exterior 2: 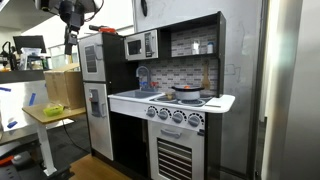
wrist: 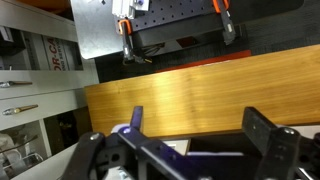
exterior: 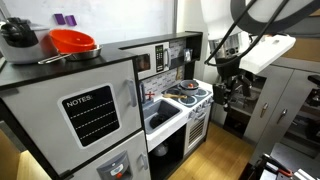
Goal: Remove the white object from the pot and put it on the stove
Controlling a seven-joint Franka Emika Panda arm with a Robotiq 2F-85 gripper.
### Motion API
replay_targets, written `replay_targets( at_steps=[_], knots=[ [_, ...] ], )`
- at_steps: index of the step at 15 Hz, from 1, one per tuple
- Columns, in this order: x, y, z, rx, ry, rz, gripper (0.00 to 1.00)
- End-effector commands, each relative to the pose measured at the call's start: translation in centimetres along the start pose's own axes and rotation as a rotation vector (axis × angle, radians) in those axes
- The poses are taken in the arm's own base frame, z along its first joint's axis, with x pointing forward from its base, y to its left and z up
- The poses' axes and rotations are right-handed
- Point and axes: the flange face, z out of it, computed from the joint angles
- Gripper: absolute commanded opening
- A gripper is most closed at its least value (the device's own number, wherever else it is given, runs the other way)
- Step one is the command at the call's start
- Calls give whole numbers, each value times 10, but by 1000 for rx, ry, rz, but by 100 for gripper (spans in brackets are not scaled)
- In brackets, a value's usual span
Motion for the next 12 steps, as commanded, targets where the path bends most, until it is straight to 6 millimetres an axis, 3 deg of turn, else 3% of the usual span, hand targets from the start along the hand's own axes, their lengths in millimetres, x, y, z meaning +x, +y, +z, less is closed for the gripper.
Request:
replay_targets(
  at_steps=[1,4,7,12],
  knots=[
    [0,37,15,-12,40,14,100],
    [8,95,30,-54,147,47,100],
    [12,150,31,-81,307,28,100],
    [16,204,22,20,577,13,100]
  ],
)
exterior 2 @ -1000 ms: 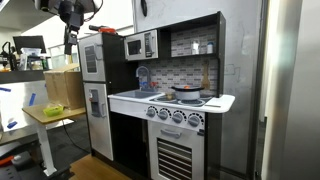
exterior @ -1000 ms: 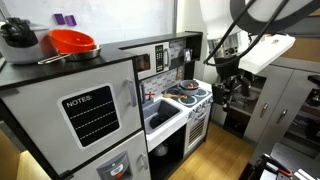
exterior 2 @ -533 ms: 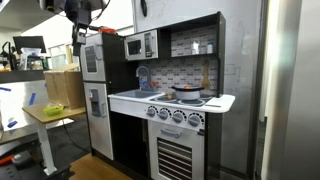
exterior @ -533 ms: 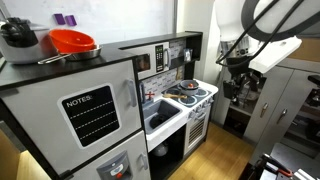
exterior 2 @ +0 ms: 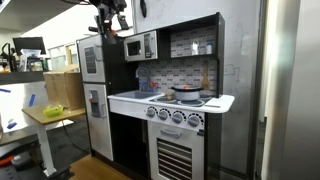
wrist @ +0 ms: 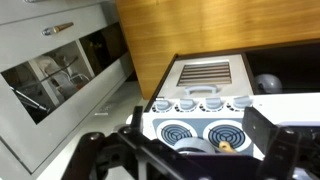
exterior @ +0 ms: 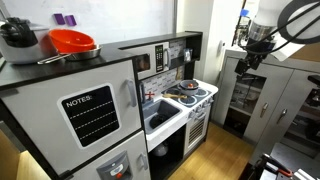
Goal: Remove the white object from the pot and put it on the stove
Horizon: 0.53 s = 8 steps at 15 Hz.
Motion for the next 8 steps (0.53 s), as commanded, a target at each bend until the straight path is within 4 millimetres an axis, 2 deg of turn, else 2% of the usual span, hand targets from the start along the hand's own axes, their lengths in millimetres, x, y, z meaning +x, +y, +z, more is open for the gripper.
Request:
replay_targets(
  at_steps=[1,2,3,8],
  knots=[
    [1,18,0,88,177,-15,100],
    [2,19,2,135,212,-12,100],
    [4,18,0,79,144,0,100],
    [4,19,2,119,190,-3,100]
  ],
)
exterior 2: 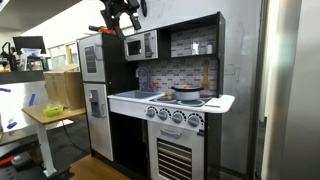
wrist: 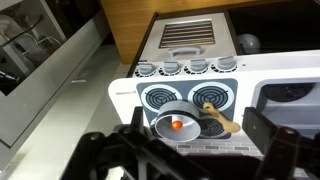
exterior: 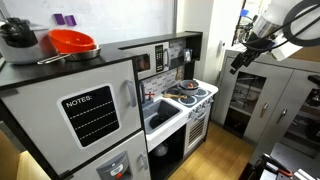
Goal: Remove the white object from the pot and put it on the stove
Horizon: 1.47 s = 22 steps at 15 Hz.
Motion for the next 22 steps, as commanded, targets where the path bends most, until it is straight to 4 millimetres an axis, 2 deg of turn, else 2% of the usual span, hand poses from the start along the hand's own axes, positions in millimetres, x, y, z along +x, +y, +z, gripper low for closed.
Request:
replay_targets(
  at_steps=[1,4,8,10,12,15,17,19,22],
  knots=[
    [0,0,0,0,0,0,100],
    [10,9,3,17,44,-64,100],
    [41,46,10,37,177,-211,100],
    [64,58,17,57,229,-270,100],
    [91,54,26,102,277,-319,100],
    [131,28,36,208,316,-374,100],
    [149,15,47,271,302,-377,100],
    [153,11,74,293,194,-349,100],
    [147,11,111,311,52,-313,100]
  ],
)
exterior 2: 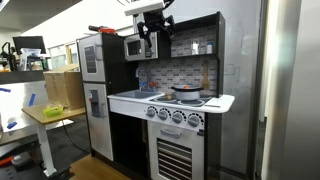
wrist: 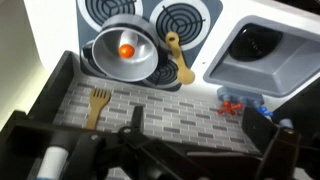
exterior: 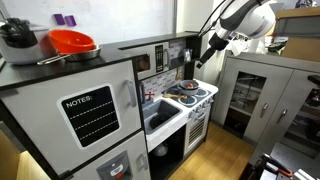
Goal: Remove the white object from the pot and put it on the stove
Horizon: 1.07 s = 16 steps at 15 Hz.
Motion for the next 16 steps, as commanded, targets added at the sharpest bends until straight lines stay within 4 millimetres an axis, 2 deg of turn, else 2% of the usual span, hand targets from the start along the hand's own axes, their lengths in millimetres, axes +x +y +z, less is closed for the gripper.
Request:
replay_targets(
  at_steps=[1,6,9,10,11,16],
  knots=[
    [1,11,29,37,-106,51,100],
    [6,19,66,75,-127,116,100],
    [1,28,84,18,-193,157,100],
    [0,31,83,-12,-227,159,100],
    [-5,25,84,10,-191,140,100],
    [-2,28,85,-21,-213,155,100]
  ],
)
